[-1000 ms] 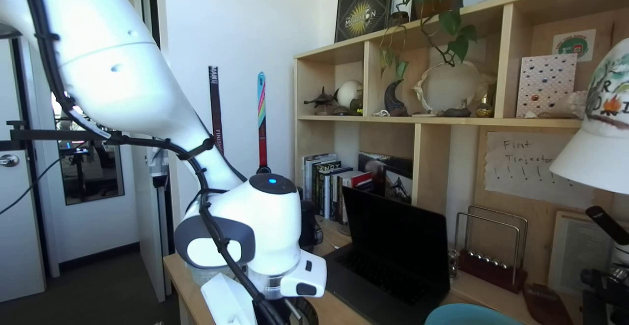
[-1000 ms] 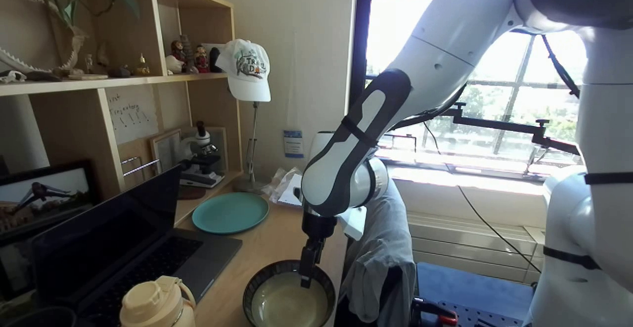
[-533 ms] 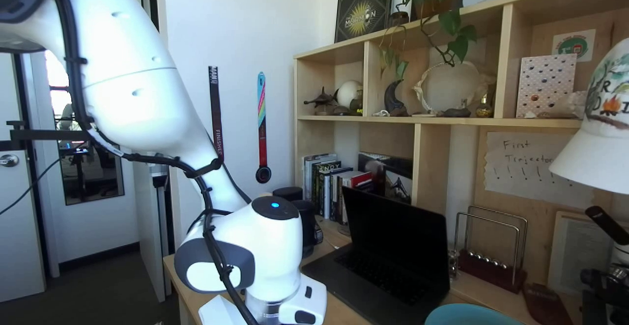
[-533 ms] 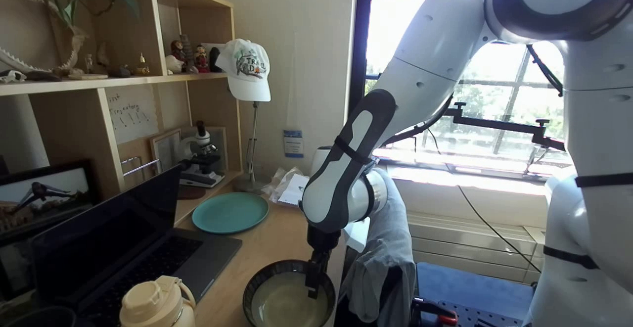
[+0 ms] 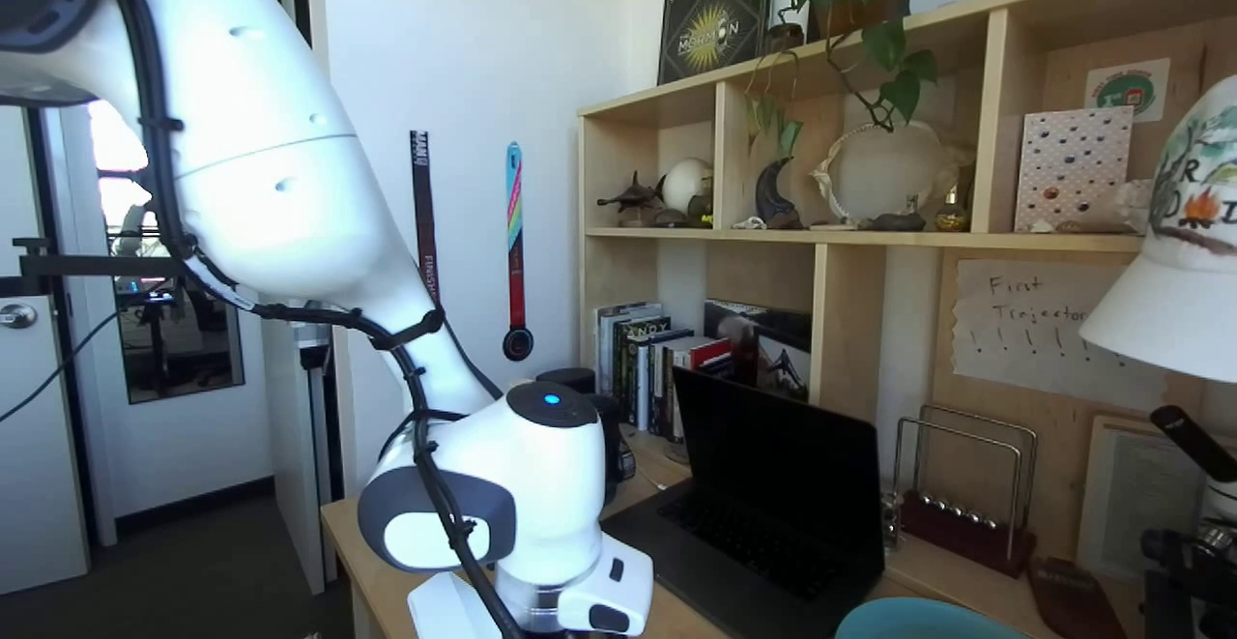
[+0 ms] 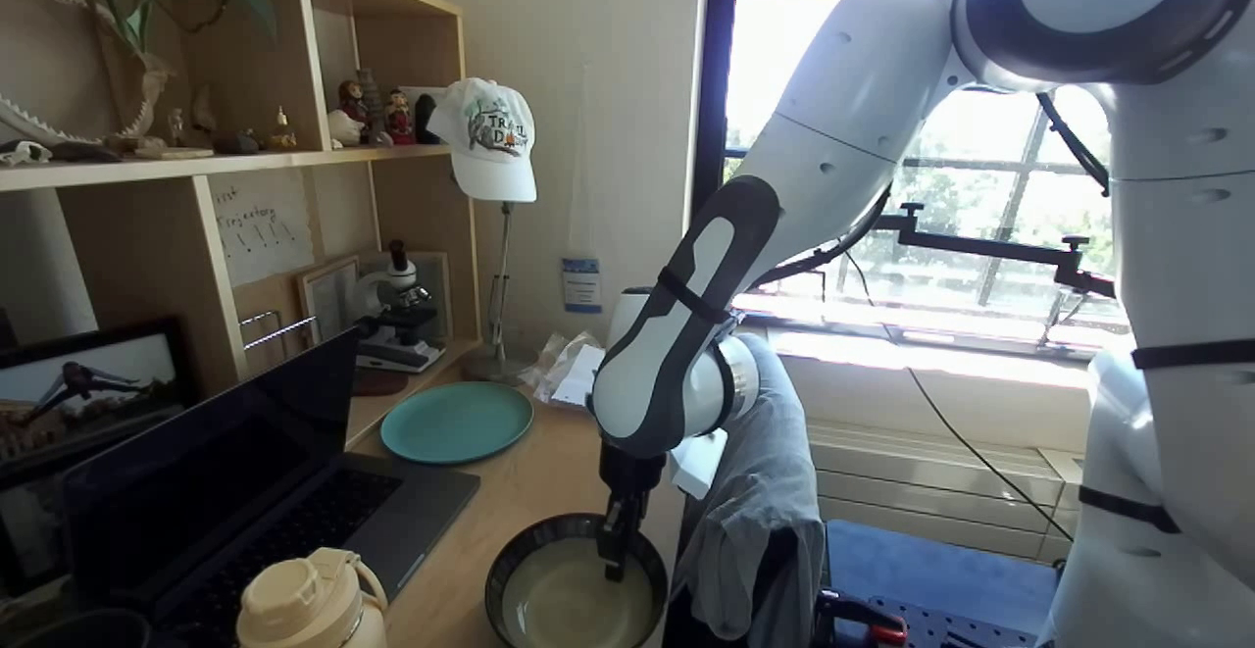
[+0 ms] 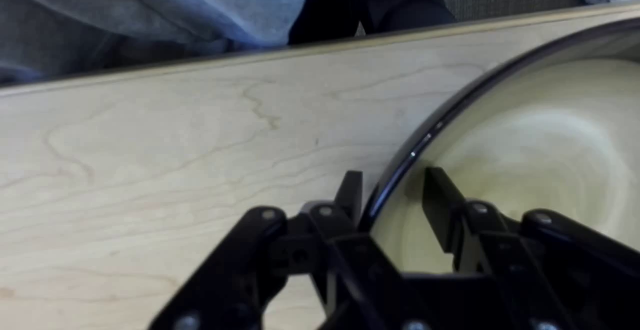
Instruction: Place the bowl on the plate
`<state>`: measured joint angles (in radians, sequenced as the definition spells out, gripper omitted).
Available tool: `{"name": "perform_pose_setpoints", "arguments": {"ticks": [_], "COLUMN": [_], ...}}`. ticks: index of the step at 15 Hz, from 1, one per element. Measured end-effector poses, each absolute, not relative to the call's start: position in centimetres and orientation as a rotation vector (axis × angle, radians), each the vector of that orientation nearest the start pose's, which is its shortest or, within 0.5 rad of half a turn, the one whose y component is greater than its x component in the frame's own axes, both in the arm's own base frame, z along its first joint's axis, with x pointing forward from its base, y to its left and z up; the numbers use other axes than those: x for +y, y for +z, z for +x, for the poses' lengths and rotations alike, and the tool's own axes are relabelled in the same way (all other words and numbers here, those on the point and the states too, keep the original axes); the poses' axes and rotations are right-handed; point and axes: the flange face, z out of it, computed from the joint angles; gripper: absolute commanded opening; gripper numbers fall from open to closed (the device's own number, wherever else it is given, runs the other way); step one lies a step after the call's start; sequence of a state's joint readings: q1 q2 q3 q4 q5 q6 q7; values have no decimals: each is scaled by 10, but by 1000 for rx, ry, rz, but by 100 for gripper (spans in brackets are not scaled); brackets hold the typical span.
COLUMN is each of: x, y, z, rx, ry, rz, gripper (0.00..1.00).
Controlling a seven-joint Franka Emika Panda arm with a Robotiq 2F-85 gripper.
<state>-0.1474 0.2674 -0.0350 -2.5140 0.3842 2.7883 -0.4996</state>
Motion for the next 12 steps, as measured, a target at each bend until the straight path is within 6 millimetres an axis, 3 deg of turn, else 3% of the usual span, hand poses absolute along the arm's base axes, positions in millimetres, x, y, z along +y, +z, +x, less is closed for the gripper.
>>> {"name": "perform_pose_setpoints", "arguments": {"ticks": [12], "x": [-109], "y": [226], "z": [476], "rx": [260], "ry": [-41], "rz": [-3028], "gripper": [4]}}
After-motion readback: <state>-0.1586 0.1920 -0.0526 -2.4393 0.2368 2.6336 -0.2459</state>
